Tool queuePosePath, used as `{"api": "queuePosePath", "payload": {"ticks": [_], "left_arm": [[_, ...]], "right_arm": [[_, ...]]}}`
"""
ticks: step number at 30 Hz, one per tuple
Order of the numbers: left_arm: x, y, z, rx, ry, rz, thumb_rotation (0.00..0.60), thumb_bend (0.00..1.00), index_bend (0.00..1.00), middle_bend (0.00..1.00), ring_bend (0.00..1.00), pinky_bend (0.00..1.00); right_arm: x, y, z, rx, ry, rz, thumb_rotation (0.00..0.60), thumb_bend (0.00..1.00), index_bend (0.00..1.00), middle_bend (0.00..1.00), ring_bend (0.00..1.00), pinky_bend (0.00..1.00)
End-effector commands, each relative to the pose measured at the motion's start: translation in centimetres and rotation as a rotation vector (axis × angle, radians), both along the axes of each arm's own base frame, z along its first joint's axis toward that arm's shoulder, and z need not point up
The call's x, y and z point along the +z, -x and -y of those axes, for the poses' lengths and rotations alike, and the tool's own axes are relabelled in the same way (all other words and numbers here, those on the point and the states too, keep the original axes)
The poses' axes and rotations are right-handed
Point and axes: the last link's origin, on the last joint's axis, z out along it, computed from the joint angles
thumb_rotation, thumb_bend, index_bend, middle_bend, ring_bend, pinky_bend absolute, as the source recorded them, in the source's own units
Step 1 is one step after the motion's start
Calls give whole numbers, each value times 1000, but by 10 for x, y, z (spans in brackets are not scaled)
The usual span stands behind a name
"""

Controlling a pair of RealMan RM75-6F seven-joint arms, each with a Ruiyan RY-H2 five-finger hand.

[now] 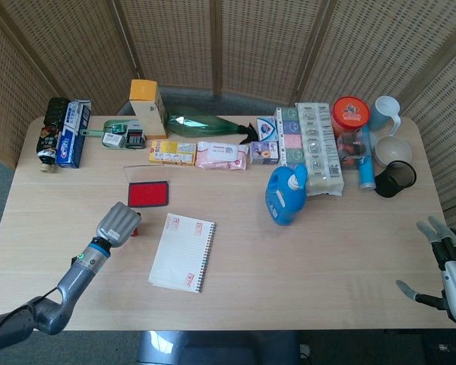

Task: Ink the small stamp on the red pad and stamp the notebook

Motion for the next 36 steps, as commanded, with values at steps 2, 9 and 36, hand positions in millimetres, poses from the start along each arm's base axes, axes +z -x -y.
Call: {"api": "queuePosePath", "payload": {"ticks": [2, 9, 36], "left_arm": [[0, -3, 0, -12, 0, -2, 600, 254, 638, 1000, 1000, 1000], [3, -8, 0, -23, -10, 1, 600, 256, 638, 1000, 1000, 1000], [194, -13, 88, 122, -293, 508, 600, 33, 181, 197, 265, 422]], "right_arm": [[0, 0, -1, 0, 0, 1, 570, 0, 59, 0, 0, 0], [1, 0, -1, 0, 1, 4, 589, 0, 59, 0, 0, 0], [-2, -7, -3, 42, -28, 20, 589, 0, 59, 0, 0, 0]]}}
